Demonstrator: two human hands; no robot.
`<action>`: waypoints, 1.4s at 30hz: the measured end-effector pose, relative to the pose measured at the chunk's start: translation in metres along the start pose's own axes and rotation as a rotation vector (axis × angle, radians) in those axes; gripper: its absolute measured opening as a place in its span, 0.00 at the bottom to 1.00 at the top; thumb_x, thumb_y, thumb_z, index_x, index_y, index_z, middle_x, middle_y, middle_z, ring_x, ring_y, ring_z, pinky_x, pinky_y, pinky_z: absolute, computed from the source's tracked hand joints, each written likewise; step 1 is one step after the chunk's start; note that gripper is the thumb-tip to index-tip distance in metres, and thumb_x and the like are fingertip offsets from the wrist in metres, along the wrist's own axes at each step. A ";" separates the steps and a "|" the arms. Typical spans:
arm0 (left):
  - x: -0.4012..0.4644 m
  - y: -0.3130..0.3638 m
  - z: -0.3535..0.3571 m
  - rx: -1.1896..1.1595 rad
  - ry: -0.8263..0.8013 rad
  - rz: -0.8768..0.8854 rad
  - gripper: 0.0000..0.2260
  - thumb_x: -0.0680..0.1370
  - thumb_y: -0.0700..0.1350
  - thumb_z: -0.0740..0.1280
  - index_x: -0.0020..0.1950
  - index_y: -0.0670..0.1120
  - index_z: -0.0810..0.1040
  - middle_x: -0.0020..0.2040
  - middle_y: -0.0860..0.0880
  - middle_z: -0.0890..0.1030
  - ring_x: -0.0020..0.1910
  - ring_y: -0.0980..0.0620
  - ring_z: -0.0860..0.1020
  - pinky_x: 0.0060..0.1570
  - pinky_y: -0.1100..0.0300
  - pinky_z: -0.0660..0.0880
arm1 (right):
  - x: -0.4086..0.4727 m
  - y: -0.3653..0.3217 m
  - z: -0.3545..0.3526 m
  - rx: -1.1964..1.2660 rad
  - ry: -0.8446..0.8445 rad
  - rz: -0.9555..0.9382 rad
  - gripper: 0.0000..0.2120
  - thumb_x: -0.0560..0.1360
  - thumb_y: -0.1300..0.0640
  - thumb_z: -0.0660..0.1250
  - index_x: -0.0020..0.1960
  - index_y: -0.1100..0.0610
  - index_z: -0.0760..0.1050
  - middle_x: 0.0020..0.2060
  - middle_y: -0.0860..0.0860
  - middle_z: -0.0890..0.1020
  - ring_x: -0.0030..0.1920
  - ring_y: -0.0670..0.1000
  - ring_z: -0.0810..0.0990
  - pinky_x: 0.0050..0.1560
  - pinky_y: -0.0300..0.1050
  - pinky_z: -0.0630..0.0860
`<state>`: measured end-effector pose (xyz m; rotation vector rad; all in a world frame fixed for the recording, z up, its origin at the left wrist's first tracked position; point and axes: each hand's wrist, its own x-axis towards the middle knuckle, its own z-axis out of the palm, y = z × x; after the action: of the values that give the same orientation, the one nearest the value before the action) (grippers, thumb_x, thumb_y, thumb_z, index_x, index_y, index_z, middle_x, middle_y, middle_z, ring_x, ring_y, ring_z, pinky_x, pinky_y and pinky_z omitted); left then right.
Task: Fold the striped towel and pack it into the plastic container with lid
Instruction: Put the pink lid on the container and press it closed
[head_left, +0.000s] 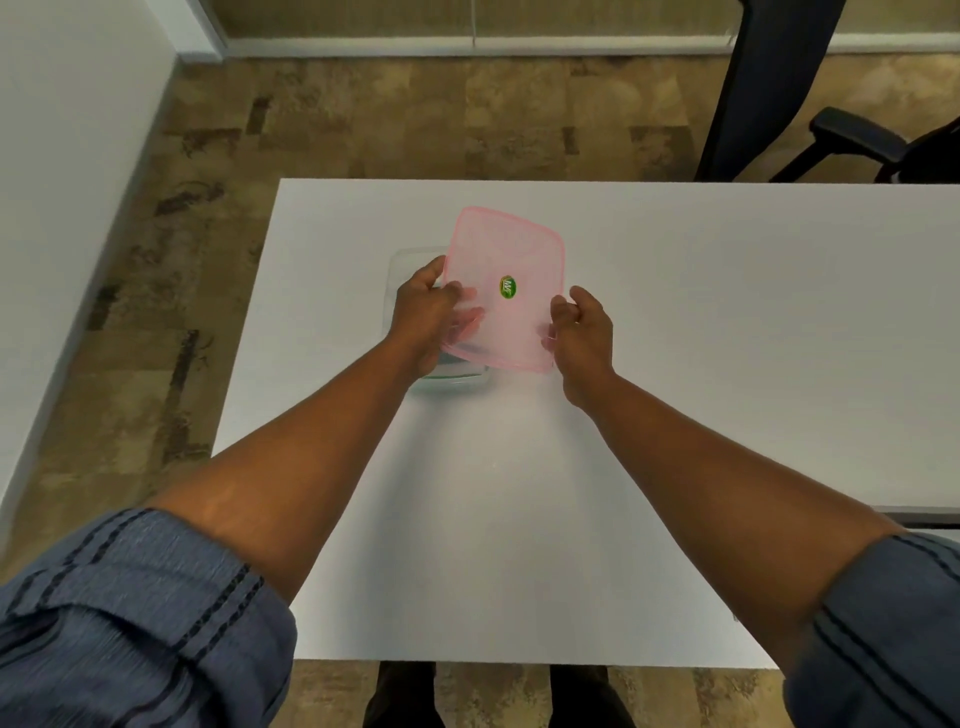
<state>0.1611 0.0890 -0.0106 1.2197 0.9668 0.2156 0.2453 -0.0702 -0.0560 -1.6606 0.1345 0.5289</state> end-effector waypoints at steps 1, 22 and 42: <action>0.001 -0.002 -0.007 0.069 0.049 0.043 0.19 0.80 0.39 0.64 0.71 0.51 0.75 0.60 0.50 0.82 0.53 0.47 0.83 0.53 0.52 0.82 | -0.001 0.001 0.007 -0.015 -0.003 -0.006 0.21 0.83 0.55 0.63 0.75 0.57 0.69 0.55 0.51 0.77 0.51 0.51 0.78 0.56 0.49 0.81; 0.028 -0.043 -0.066 0.364 0.318 0.114 0.16 0.82 0.41 0.57 0.65 0.41 0.79 0.62 0.44 0.82 0.60 0.44 0.80 0.59 0.56 0.77 | -0.008 0.024 0.093 -0.404 -0.102 -0.028 0.24 0.78 0.55 0.62 0.74 0.55 0.68 0.69 0.54 0.76 0.68 0.58 0.76 0.69 0.58 0.74; 0.040 -0.025 -0.071 0.385 0.131 -0.097 0.20 0.77 0.37 0.57 0.67 0.47 0.75 0.67 0.44 0.77 0.61 0.41 0.77 0.59 0.48 0.78 | -0.005 0.024 0.085 -0.435 0.103 0.004 0.05 0.81 0.56 0.60 0.53 0.57 0.70 0.49 0.54 0.79 0.52 0.58 0.80 0.54 0.52 0.78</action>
<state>0.1247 0.1532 -0.0538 1.5182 1.2161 0.0311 0.2097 0.0071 -0.0815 -2.1140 0.1031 0.4986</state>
